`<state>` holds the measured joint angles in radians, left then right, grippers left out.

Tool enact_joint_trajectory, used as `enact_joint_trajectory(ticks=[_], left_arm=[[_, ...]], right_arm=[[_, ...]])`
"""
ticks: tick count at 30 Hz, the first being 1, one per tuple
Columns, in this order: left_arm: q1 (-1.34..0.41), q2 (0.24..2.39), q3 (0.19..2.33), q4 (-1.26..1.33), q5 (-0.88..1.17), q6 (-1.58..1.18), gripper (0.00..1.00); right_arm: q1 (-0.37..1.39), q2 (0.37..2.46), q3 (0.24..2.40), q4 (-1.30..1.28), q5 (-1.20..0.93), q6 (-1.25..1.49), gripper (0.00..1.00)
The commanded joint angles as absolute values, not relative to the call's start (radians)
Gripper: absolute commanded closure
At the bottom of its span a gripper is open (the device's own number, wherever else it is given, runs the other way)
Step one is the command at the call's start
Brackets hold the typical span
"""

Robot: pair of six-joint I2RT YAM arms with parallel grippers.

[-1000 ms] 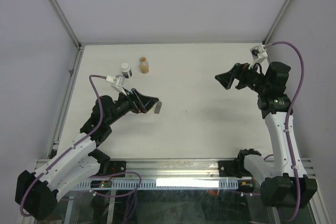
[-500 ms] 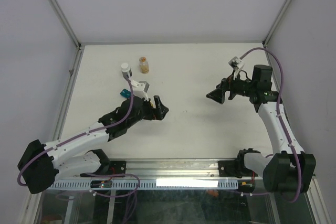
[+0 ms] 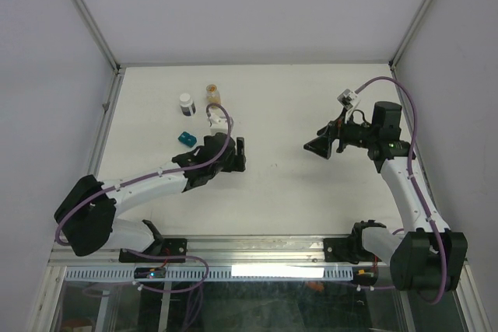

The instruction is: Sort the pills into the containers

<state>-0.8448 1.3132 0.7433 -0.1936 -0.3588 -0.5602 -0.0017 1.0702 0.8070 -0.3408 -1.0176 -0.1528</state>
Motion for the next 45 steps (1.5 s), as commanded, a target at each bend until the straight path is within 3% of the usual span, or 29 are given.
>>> enact_joint_trajectory(ticks=[1,4,14,23,30,38,45], left_arm=[[-0.841,1.375,0.816,-0.191,-0.435,-0.49,0.33],[-0.822,1.421,0.836,-0.191,-0.426,-0.479,0.39],[-0.811,1.554,0.869,-0.19,-0.428,-0.471,0.45],[-0.809,1.595,0.873,-0.183,-0.42,-0.459,0.61],[-0.809,1.611,0.884,-0.174,-0.389,-0.399,0.82],[-0.873,1.537,0.867,-0.061,-0.26,-0.16,0.98],[-1.017,1.42,0.754,0.244,-0.187,0.187,1.0]], right_arm=[[0.001,1.046,0.829,-0.302,-1.049,-0.138,0.0],[0.002,1.047,0.827,-0.302,-1.056,-0.137,0.0],[0.002,1.054,0.827,-0.304,-1.064,-0.133,0.0],[0.001,1.057,0.826,-0.304,-1.069,-0.13,0.0],[0.002,1.061,0.82,-0.294,-1.09,-0.115,0.0],[0.03,1.107,0.789,-0.238,-1.197,-0.054,0.01],[0.099,1.179,0.793,-0.248,-1.213,-0.051,0.02]])
